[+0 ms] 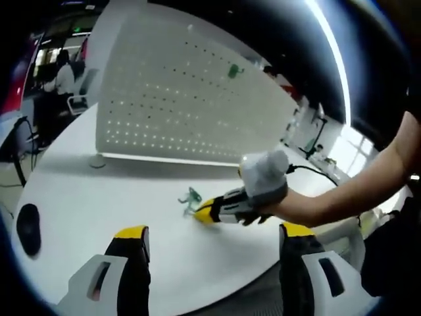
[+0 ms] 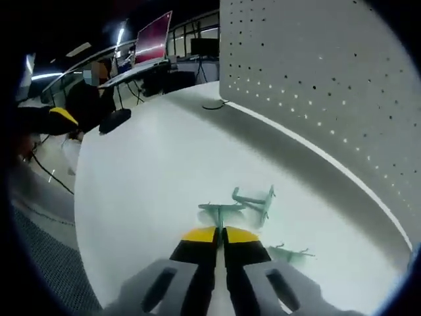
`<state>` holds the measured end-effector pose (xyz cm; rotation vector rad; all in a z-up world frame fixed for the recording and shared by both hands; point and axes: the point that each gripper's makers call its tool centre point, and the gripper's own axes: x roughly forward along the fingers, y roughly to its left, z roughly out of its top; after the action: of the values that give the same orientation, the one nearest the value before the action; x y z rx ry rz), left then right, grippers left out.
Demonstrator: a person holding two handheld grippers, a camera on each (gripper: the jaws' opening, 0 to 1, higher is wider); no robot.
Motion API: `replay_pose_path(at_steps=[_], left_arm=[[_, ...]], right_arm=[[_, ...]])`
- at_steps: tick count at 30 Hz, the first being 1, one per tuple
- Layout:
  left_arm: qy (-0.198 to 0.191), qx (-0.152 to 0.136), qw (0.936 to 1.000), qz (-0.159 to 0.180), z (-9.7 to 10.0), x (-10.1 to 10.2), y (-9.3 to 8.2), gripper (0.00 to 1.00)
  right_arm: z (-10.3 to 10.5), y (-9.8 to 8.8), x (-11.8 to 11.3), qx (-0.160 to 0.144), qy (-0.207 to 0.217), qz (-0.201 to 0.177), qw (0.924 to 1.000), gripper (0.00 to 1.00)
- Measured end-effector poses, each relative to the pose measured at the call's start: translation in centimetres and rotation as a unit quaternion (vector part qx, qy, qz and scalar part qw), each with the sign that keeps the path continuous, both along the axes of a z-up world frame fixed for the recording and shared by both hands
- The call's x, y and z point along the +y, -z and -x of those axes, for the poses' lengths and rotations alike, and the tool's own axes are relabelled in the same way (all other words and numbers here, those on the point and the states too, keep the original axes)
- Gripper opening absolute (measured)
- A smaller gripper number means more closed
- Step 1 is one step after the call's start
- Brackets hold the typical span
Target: Insert the hook assembly into the mounting plate slot until the hook locks in place.
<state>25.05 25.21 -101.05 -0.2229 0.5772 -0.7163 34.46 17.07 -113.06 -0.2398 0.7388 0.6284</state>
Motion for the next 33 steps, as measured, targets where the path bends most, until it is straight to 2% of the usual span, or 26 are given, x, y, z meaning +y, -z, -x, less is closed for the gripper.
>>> replay_pose_path(at_steps=[1, 6, 9, 15, 20, 21, 22, 25, 29, 31, 33], left_arm=[[0.000, -0.001, 1.0000, 0.000, 0.0, 0.0, 0.0, 0.82], [0.002, -0.003, 1.0000, 0.001, -0.1, -0.1, -0.1, 0.82], [0.002, -0.007, 1.0000, 0.000, 0.0, -0.1, -0.2, 0.82], [-0.002, -0.011, 0.9999, 0.003, -0.1, 0.1, -0.4, 0.80], [0.003, -0.016, 0.9999, 0.003, 0.0, -0.1, -0.6, 0.80], [-0.002, -0.016, 0.9998, 0.012, -0.1, 0.0, -0.9, 0.80], [-0.015, -0.029, 0.9990, 0.032, -0.6, 0.0, -1.7, 0.80], [-0.010, -0.028, 0.9993, 0.023, -0.8, 0.2, -1.6, 0.77], [-0.004, -0.032, 0.9992, 0.024, -1.2, -0.5, -1.7, 0.76], [0.008, -0.035, 0.9993, 0.013, -1.4, -1.0, -1.8, 0.75], [0.014, -0.040, 0.9991, 0.008, -1.6, -1.3, -1.9, 0.74]], right_arm=[[0.2, -0.4, 0.1, 0.006, 0.014, -0.018, 0.9997, 0.00], [0.5, -1.5, -0.2, 0.008, 0.019, -0.033, 0.9992, 0.00], [0.5, -2.6, -0.3, 0.022, 0.041, -0.070, 0.9964, 0.00], [0.7, -5.0, -1.0, 0.015, 0.045, -0.090, 0.9948, 0.00], [1.3, -7.3, -1.3, 0.014, 0.062, -0.133, 0.9891, 0.00], [1.5, -8.3, -1.1, 0.015, 0.073, -0.163, 0.9838, 0.00], [1.7, -9.1, -0.9, 0.019, 0.086, -0.193, 0.9772, 0.00], [3.1, -10.4, -0.7, 0.060, 0.107, -0.254, 0.9593, 0.00], [5.2, -11.9, 0.1, 0.076, 0.089, -0.285, 0.9514, 0.00], [6.2, -12.7, 0.7, 0.090, 0.084, -0.312, 0.9419, 0.00], [6.9, -12.9, 0.9, 0.102, 0.083, -0.323, 0.9373, 0.00]])
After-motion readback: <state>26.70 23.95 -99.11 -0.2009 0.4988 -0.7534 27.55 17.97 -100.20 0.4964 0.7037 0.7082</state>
